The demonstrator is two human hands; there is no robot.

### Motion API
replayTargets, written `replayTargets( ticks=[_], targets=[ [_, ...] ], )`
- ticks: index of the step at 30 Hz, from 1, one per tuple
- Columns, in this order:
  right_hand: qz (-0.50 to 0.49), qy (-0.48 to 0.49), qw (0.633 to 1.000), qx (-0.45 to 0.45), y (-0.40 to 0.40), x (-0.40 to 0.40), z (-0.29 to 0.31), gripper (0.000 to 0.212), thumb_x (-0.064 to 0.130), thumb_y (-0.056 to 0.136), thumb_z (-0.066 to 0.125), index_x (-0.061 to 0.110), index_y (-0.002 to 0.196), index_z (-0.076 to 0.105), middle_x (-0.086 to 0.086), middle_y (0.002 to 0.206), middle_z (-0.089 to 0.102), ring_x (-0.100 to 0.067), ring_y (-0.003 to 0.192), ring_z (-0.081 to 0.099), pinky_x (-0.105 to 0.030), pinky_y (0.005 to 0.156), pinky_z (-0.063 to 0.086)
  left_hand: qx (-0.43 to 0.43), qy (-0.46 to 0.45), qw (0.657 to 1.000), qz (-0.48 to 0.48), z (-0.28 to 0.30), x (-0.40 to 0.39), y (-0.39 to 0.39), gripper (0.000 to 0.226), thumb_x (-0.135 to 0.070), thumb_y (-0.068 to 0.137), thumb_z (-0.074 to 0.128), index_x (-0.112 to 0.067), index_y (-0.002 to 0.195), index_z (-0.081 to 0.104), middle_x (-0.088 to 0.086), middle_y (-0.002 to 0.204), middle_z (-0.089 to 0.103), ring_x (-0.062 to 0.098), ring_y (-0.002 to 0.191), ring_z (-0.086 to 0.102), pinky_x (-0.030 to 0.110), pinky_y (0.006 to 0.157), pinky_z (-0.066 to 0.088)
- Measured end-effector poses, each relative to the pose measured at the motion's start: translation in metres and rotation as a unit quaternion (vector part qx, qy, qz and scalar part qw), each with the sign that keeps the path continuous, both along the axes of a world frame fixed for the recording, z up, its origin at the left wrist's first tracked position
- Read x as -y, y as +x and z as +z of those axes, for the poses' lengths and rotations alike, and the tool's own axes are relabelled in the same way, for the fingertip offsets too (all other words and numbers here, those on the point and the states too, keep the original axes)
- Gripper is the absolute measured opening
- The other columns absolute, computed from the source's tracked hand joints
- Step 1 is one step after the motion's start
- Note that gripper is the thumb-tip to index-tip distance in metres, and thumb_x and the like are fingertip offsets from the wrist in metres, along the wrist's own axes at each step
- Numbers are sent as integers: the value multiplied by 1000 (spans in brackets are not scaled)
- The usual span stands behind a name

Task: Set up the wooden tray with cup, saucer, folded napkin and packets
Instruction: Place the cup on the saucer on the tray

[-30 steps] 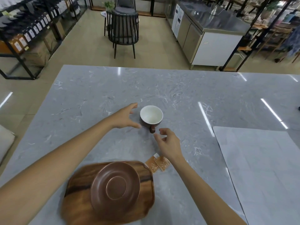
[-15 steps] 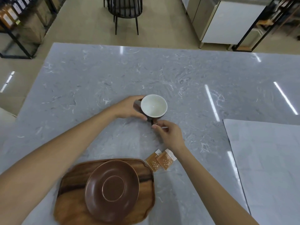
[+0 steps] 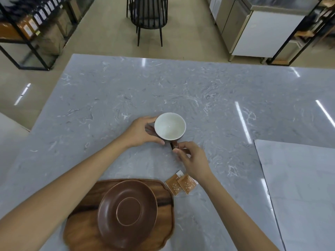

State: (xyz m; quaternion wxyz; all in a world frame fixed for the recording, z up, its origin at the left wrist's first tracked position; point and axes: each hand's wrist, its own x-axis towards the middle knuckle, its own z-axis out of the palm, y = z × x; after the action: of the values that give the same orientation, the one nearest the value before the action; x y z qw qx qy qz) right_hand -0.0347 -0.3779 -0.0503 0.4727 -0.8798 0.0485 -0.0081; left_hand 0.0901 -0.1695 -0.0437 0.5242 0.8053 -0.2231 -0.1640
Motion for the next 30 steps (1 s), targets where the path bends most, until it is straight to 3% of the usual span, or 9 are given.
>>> replayTargets(
  ticks=[3,7,12,18,23,27,30],
  targets=[
    [27,6,1000,4,-10,-4,10,10,22,95,69,14,99,73,7,94,64,-17,94,68,-35,83,59,39,18,999,20,10,-11,-16,87,-26,51,100,-35,130,65,-3,111,69,8,98,72,17,86,54],
    [63,-2,998,22,-27,-13,25,9,22,91,74,15,96,75,8,88,64,5,84,63,-8,75,48,62,48,996,37,25,-33,-42,88,-41,47,99,-39,129,65,-11,113,71,5,97,69,21,90,55],
    [95,3,995,30,-52,-31,44,10,18,88,78,12,95,79,11,83,65,12,80,63,-2,73,44,82,62,993,63,41,-62,-81,92,-50,43,98,-43,128,65,-16,115,70,5,94,69,19,90,55],
    [161,-32,985,60,-88,-47,56,8,21,90,76,21,96,82,10,77,64,-5,75,62,-18,72,47,105,75,988,83,53,-90,-127,86,-48,41,99,-42,122,70,-10,101,73,7,88,69,20,84,56],
    [198,-29,977,71,-116,-65,53,20,21,94,70,4,87,74,-13,75,64,-19,76,60,-40,77,49,118,83,986,83,56,-109,-158,84,-47,42,99,-42,120,70,-9,100,73,6,88,69,22,83,56],
    [224,-40,970,85,-135,-77,49,27,21,97,65,5,75,66,-10,69,56,-17,71,52,-39,71,44,106,86,987,85,51,-122,-180,84,-53,40,98,-43,119,70,-7,103,75,5,92,71,23,87,56],
    [201,-40,977,61,-153,-83,41,21,23,96,67,8,84,75,-8,81,65,-17,78,61,-39,75,50,97,85,989,75,43,-127,-194,83,-53,40,97,-45,119,70,-10,101,74,2,89,71,20,81,58]
  ],
)
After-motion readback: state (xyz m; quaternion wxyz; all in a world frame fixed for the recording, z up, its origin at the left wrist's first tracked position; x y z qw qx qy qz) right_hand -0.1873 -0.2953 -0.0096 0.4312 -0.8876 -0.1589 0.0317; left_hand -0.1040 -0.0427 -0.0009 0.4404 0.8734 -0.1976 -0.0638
